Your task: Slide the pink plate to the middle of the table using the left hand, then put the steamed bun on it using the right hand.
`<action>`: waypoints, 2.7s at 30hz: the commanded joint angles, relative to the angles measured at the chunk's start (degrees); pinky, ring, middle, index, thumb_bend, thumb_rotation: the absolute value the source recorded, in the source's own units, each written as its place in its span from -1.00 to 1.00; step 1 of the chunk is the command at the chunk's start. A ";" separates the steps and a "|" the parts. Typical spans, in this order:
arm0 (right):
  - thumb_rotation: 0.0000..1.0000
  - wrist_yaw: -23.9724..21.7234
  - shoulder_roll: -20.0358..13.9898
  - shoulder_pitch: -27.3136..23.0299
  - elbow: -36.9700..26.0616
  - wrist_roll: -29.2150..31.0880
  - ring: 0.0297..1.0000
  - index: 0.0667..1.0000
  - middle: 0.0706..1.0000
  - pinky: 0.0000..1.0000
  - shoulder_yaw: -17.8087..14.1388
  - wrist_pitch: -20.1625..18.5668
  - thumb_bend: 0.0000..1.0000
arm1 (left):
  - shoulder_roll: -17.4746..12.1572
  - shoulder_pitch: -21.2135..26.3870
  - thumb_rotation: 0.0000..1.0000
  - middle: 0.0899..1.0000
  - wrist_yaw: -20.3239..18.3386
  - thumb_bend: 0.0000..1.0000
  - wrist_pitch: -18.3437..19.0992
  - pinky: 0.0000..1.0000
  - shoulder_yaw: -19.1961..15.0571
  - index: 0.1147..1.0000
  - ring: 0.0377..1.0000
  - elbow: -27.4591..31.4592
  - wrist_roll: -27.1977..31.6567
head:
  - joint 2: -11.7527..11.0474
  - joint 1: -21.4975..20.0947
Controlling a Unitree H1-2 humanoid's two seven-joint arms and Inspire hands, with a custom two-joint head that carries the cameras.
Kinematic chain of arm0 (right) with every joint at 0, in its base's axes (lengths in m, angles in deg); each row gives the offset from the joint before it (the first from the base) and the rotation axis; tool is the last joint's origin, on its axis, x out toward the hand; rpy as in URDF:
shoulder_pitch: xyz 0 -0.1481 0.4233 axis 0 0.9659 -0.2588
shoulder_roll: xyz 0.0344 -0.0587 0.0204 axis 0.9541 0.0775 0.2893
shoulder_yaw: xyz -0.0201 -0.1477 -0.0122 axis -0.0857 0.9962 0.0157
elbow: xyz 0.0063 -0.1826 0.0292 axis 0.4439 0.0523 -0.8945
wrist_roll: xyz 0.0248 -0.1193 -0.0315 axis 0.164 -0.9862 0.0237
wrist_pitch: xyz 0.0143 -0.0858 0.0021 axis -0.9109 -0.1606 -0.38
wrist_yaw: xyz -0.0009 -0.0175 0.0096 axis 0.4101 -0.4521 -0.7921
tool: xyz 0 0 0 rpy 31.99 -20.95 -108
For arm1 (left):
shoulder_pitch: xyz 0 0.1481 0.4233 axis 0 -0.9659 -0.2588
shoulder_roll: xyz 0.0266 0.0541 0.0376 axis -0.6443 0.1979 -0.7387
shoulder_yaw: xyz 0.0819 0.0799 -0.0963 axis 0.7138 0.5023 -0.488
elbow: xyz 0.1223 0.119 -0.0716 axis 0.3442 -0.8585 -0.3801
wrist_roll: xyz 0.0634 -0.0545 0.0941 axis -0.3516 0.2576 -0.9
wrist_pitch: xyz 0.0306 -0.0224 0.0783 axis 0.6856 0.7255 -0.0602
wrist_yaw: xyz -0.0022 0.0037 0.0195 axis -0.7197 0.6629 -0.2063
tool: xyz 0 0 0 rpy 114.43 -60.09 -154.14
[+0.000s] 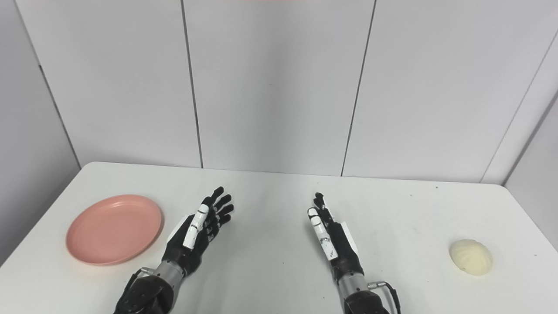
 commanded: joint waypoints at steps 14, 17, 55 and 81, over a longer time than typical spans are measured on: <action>1.00 -0.69 0.33 2.73 1.00 0.30 0.91 1.00 0.96 0.86 0.43 1.95 -0.69 | -0.58 -3.85 1.00 0.96 0.66 0.07 5.22 0.96 0.24 0.99 0.92 -2.20 -0.91 | 0.27 0.11; 1.00 -0.69 0.33 2.78 0.86 0.21 0.91 1.00 0.95 0.86 0.42 1.62 -0.68 | -0.53 -3.84 1.00 0.95 0.81 0.07 5.19 0.96 0.26 0.99 0.91 -2.16 -1.02 | 0.28 0.05; 1.00 -4.73 -2.37 4.02 -3.68 6.41 0.99 1.00 1.00 1.00 -2.31 -0.72 -0.74 | 3.22 -1.07 1.00 0.97 3.98 0.12 0.48 0.94 2.08 1.00 0.93 -8.01 -4.24 | -0.40 13.80; 1.00 -5.52 -3.11 3.54 -1.97 6.50 1.00 1.00 1.00 1.00 -2.35 0.37 -0.72 | 4.43 -0.19 1.00 0.88 7.96 0.28 11.89 0.90 -3.42 0.92 0.84 22.30 -0.07 | -0.25 14.01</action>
